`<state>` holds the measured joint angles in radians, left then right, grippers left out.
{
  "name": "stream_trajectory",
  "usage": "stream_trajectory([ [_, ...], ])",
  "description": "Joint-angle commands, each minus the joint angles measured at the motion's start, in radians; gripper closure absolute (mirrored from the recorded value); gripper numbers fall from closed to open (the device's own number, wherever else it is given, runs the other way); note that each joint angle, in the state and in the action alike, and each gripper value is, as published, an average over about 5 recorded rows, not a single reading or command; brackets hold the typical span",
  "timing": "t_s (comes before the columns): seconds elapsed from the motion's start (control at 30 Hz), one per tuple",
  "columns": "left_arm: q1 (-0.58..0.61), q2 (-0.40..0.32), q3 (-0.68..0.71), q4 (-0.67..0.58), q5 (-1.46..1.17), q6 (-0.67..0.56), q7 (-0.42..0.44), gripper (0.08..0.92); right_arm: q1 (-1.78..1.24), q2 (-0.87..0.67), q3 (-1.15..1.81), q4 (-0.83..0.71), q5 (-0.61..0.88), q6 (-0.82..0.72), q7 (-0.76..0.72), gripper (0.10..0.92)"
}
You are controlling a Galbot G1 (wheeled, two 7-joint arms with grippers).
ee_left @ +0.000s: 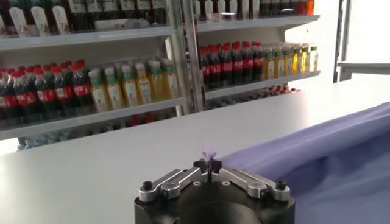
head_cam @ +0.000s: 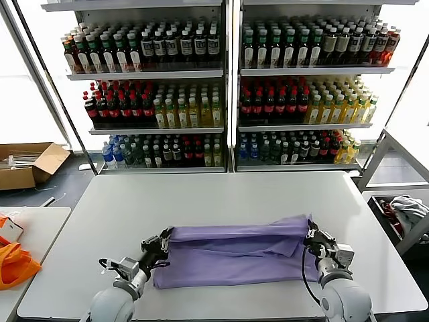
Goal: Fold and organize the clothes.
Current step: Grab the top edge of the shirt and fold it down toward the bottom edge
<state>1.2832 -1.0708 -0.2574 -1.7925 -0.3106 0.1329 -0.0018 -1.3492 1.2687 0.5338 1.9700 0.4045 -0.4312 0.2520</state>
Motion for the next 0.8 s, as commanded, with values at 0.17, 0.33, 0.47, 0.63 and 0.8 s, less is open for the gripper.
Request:
stream_trajectory([
  [0.17, 0.129, -0.029, -0.017, -0.039, 0.099, -0.025, 0.001, 0.915, -0.103, -0.001, -0.003, 0.039, -0.051, 0.012, 0.006, 0.917],
  [0.33, 0.125, -0.037, -0.018, -0.032, 0.147, -0.029, -0.004, 0.909, -0.105, -0.003, -0.023, 0.021, -0.086, 0.015, 0.003, 0.917],
  [0.47, 0.118, -0.045, -0.020, -0.048, 0.160, -0.028, -0.010, 0.843, -0.098, 0.004, -0.038, 0.006, -0.125, 0.015, 0.001, 0.903],
  [0.63, 0.121, -0.050, -0.033, -0.095, 0.171, -0.008, -0.034, 0.696, -0.088, 0.008, -0.037, -0.001, -0.159, 0.020, 0.003, 0.781],
  [0.8, 0.176, -0.063, -0.064, -0.181, 0.157, 0.050, -0.102, 0.557, -0.096, -0.023, 0.030, 0.070, -0.111, 0.002, 0.021, 0.642],
])
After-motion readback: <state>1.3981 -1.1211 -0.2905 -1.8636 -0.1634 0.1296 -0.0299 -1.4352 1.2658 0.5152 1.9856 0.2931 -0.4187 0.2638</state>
